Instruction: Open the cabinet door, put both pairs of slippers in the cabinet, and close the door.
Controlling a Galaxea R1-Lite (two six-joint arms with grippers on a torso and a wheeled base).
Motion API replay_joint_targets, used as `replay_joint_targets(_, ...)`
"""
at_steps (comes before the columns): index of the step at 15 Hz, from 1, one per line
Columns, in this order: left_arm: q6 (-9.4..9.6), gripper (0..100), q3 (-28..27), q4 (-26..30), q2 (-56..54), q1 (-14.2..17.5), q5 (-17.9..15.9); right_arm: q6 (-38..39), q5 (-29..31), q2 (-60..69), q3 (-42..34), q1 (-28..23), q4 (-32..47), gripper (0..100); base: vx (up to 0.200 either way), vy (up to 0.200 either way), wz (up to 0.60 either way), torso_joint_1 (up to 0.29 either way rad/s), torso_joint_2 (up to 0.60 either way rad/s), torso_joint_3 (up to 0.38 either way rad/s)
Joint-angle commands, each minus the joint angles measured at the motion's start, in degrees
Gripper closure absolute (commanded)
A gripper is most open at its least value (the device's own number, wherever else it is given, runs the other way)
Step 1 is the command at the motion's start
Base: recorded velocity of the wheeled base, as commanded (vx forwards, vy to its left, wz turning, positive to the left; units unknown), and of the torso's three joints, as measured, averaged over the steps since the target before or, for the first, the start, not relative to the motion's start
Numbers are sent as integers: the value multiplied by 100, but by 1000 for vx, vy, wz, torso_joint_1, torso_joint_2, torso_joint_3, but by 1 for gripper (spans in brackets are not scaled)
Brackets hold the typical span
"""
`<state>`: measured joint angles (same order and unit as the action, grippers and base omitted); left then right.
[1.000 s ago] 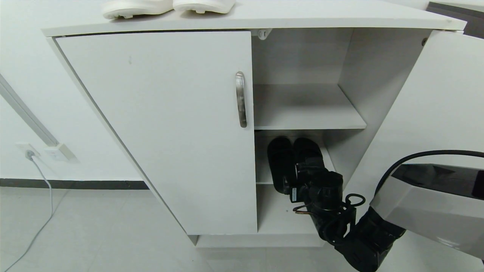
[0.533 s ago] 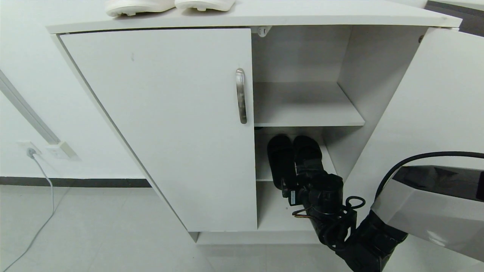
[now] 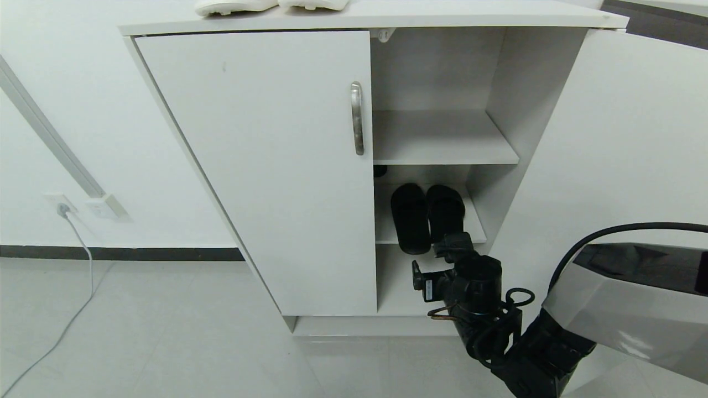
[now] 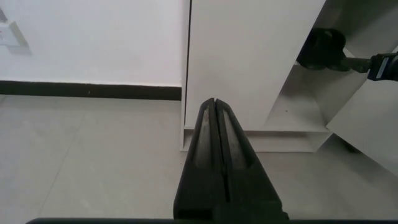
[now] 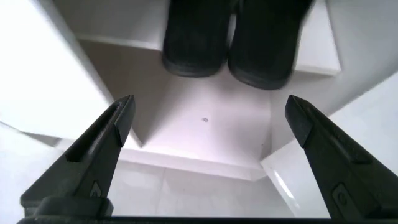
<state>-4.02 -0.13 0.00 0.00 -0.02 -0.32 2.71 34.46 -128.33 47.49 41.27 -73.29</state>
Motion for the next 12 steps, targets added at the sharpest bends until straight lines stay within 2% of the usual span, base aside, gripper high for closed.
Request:
replay_joint_targets(1, -2, 100, -4, 0, 9, 2, -3, 2, -1, -25, 5, 13, -1, 0, 0, 0, 0, 0, 0, 0)
replay_joint_targets(12, -2, 100, -4, 9, 9, 2, -3, -16, -1, -113, 41, 13, -1, 0, 0, 0, 0, 1, 0, 20)
